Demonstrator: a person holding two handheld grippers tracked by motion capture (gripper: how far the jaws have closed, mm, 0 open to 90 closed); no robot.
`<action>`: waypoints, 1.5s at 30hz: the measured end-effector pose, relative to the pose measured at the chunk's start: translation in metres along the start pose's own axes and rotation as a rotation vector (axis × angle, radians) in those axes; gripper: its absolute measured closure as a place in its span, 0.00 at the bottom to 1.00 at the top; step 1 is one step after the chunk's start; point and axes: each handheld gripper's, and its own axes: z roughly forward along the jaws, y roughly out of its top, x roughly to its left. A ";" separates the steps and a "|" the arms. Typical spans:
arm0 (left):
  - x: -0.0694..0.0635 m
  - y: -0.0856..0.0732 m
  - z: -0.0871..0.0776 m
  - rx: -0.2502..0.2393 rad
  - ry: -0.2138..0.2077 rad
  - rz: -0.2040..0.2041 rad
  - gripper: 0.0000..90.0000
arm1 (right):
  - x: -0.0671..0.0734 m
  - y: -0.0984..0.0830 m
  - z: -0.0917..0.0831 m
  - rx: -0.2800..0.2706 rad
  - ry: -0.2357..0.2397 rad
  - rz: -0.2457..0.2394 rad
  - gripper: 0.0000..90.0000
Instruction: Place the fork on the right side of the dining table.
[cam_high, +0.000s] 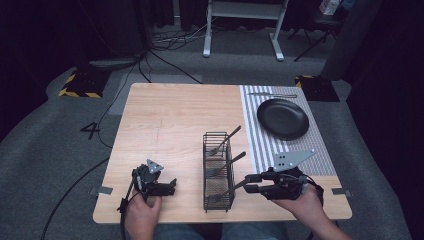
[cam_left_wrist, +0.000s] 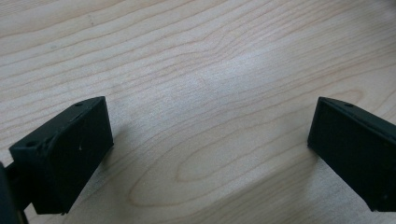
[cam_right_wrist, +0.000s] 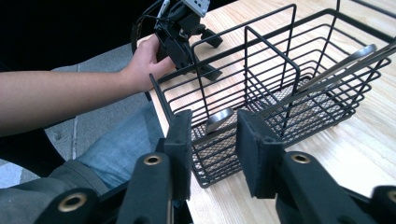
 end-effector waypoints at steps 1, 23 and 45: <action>0.000 0.000 0.000 0.000 0.000 0.000 0.00 | 0.000 0.001 0.001 0.004 0.000 0.005 0.76; 0.000 0.000 0.000 0.001 0.000 0.000 0.00 | 0.004 0.014 0.004 0.007 -0.021 -0.010 0.89; 0.000 0.000 0.000 0.000 0.000 0.000 0.00 | -0.003 0.027 -0.008 -0.059 -0.020 0.004 0.96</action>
